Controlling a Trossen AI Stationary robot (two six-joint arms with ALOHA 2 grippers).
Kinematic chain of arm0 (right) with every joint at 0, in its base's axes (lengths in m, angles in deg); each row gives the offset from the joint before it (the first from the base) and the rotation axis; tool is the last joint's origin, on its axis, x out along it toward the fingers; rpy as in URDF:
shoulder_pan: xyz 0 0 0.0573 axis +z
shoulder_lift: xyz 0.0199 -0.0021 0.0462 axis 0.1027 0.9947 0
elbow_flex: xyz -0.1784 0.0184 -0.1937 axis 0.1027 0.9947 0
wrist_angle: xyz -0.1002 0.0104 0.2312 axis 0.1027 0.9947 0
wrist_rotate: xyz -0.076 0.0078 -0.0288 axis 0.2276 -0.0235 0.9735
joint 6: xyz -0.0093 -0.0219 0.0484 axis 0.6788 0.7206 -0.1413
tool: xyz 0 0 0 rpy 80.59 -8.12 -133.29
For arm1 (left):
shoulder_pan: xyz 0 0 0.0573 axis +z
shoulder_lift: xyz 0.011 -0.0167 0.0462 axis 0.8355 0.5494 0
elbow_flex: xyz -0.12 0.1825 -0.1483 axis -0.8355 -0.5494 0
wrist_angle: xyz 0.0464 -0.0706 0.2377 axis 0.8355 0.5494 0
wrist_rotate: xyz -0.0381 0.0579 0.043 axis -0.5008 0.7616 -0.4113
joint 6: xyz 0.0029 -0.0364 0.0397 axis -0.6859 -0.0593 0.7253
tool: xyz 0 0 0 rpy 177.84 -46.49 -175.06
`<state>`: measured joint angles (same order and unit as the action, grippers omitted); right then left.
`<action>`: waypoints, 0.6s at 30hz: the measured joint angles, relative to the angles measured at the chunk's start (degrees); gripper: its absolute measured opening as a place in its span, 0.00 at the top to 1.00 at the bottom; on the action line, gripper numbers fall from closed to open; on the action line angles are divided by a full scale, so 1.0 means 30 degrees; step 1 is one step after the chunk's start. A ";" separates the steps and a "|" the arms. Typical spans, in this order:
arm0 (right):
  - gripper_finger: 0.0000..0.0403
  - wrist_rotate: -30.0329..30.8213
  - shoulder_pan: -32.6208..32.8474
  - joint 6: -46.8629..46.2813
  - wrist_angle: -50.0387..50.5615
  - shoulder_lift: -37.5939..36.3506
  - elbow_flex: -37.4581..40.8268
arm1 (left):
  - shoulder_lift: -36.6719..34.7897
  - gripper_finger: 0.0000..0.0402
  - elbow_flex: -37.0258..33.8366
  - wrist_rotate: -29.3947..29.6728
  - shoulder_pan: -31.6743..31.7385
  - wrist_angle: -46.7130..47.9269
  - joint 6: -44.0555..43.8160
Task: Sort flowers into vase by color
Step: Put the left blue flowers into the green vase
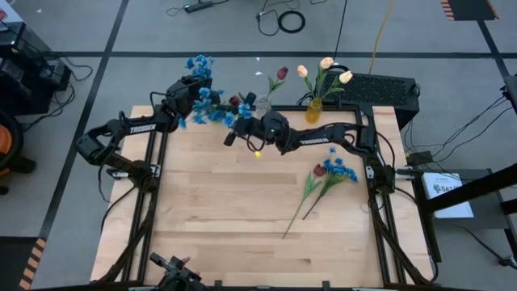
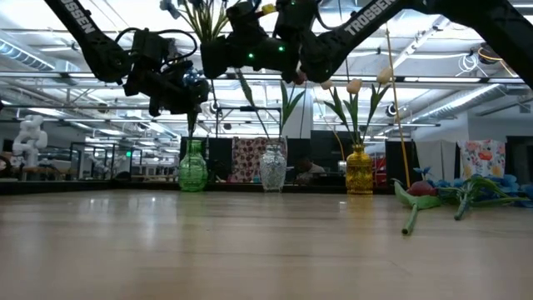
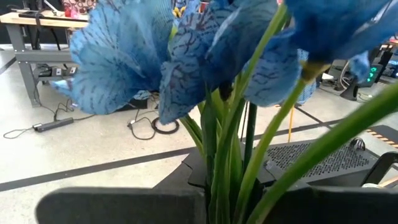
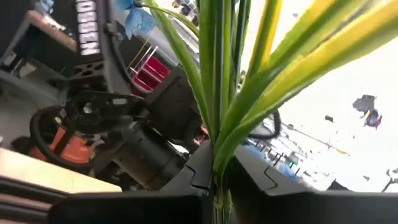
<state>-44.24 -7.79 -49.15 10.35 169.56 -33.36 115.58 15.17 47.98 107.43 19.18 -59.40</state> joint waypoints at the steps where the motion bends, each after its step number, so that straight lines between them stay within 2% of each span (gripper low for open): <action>1: 0.94 -0.0014 0.0120 0.0428 -0.0006 0.0000 0.0000 | 0.0000 0.90 0.0000 0.0000 0.0000 0.0000 0.0000; 9: 0.95 0.0173 0.0996 0.3030 -0.0647 0.0000 0.0000 | -0.0355 0.90 -0.0007 -0.0268 0.0007 0.0029 -0.0007; 18: 0.95 0.2969 0.1118 0.3039 -0.0947 -0.0240 0.0015 | -0.0583 0.90 -0.0015 -0.0518 0.0137 0.0817 0.0073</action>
<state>-35.33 -4.44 -40.04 7.51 168.84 -33.32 113.83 15.12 46.42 107.85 21.63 -59.18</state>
